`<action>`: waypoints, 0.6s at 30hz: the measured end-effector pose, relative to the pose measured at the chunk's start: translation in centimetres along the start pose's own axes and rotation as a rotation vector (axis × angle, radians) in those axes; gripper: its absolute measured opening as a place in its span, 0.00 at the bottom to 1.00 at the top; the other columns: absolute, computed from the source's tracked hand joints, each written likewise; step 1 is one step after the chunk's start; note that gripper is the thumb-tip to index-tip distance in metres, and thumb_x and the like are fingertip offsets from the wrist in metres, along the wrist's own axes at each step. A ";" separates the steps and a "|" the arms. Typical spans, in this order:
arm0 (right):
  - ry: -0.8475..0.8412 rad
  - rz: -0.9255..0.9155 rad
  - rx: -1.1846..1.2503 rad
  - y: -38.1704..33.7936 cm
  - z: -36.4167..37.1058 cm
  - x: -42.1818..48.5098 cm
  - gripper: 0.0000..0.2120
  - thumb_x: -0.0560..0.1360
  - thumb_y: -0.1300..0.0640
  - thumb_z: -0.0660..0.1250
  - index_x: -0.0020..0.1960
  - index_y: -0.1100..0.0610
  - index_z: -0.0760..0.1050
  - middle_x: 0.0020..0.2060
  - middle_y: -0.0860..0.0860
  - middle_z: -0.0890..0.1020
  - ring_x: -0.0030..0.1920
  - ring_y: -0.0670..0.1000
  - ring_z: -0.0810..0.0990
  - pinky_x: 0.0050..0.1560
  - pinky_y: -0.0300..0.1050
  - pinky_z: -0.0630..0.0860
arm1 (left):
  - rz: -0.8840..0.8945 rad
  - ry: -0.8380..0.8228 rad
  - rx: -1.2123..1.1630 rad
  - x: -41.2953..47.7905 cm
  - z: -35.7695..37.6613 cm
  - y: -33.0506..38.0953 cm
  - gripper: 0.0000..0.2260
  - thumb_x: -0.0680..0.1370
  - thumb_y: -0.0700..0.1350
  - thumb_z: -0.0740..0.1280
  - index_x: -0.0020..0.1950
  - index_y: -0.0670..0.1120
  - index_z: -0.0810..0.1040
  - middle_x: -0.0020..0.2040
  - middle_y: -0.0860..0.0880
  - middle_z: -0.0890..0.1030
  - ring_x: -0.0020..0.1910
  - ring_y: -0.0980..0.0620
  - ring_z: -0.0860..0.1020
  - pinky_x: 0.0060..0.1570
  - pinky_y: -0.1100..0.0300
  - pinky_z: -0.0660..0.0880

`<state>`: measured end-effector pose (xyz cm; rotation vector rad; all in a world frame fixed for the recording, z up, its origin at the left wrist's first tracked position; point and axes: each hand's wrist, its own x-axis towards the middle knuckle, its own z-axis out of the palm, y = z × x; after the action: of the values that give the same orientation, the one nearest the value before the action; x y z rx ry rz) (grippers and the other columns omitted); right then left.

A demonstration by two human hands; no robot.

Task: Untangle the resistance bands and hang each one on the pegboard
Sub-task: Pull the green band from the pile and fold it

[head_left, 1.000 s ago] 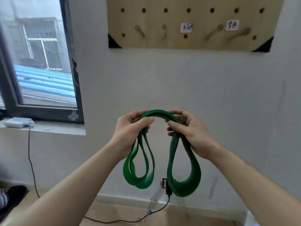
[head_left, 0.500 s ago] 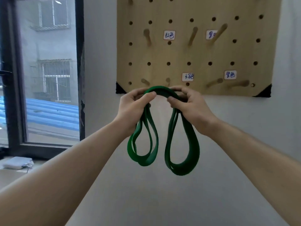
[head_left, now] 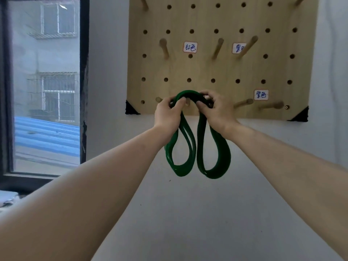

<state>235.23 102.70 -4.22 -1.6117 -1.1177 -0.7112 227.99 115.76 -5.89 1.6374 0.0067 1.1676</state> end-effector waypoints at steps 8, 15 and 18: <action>0.080 -0.334 -0.420 2.1 0.2 -1.7 0.31 0.72 0.63 0.74 0.72 0.56 0.69 0.63 0.55 0.75 0.61 0.53 0.74 0.60 0.40 0.71 | 0.636 0.172 0.641 -2.7 -1.5 -3.2 0.25 0.79 0.42 0.69 0.76 0.52 0.70 0.64 0.50 0.77 0.59 0.52 0.75 0.52 0.60 0.70; 0.029 -0.490 -0.472 2.4 0.9 -2.2 0.33 0.69 0.70 0.74 0.72 0.62 0.69 0.68 0.54 0.74 0.64 0.57 0.76 0.65 0.53 0.75 | 0.627 0.216 0.762 -2.0 -1.4 -3.3 0.28 0.77 0.41 0.71 0.76 0.54 0.70 0.62 0.49 0.78 0.56 0.48 0.78 0.42 0.56 0.71; -0.007 -0.469 -0.541 2.8 0.8 -1.5 0.34 0.69 0.68 0.75 0.73 0.62 0.69 0.69 0.54 0.74 0.64 0.58 0.76 0.66 0.54 0.73 | 0.546 0.172 0.762 -1.1 -1.3 -3.2 0.27 0.78 0.42 0.71 0.77 0.54 0.69 0.62 0.50 0.78 0.53 0.48 0.80 0.44 0.56 0.73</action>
<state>237.12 102.79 -6.90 -1.8009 -1.4069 -1.4107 228.20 117.49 -9.10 2.2759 0.1355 1.8748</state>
